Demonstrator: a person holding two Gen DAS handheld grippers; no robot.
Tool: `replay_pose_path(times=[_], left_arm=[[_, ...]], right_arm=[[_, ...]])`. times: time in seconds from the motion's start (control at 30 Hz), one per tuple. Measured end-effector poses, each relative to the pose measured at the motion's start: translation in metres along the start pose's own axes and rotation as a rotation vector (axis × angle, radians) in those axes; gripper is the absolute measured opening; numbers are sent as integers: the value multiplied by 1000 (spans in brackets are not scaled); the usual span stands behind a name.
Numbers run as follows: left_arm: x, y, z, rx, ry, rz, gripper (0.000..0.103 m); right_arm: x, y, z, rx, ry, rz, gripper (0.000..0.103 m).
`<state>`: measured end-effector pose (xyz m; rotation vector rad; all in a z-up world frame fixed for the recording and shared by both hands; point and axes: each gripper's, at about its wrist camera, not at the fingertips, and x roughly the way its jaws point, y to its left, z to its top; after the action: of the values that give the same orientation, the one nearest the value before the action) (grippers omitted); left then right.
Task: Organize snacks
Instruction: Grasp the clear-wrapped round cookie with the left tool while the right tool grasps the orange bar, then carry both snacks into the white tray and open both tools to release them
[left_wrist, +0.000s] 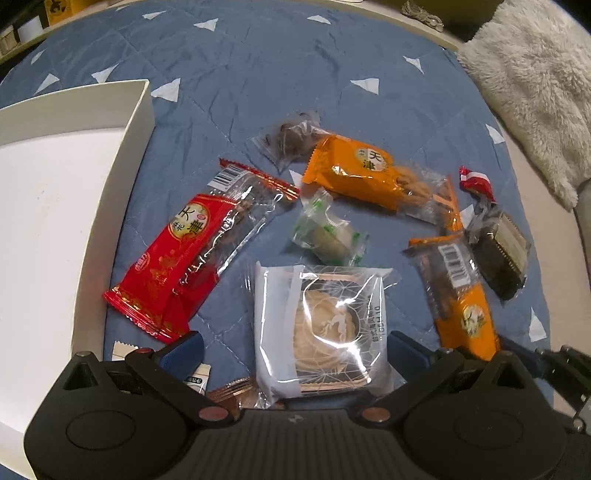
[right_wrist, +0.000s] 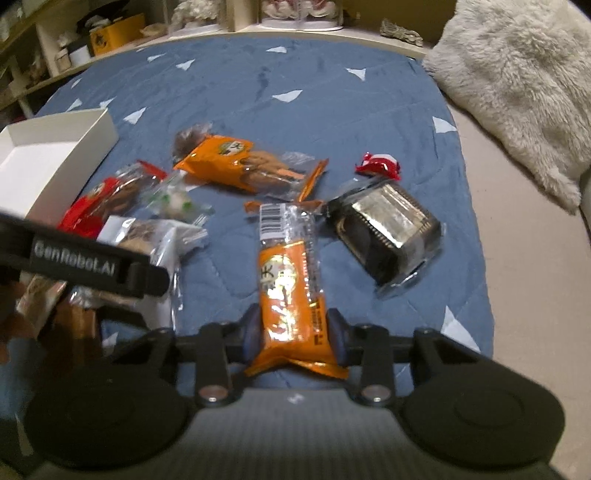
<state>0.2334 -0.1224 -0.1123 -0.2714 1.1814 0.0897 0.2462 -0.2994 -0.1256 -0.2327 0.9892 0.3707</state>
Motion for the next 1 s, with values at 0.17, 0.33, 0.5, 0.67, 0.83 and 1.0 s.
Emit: replay_pose_path(times=[0.17, 0.33, 0.5, 0.67, 0.83, 1.0], left_arm=[[-4, -3, 0, -16, 17, -46, 103], [-9, -9, -1, -15, -19, -59, 80], [-2, -10, 2, -12, 0, -43, 76], [9, -12, 3, -12, 21, -36, 76], [10, -18, 1, 11, 10, -23, 76], [10, -20, 2, 19, 20, -14, 76]], right_arm=[[-3, -2, -2, 17, 17, 35, 42], [-4, -2, -4, 33, 19, 43, 42], [-4, -4, -5, 45, 18, 48, 42], [-3, -4, -3, 56, 21, 48, 43], [4, -2, 0, 64, 32, 32, 45], [7, 0, 5, 90, 28, 24, 42]])
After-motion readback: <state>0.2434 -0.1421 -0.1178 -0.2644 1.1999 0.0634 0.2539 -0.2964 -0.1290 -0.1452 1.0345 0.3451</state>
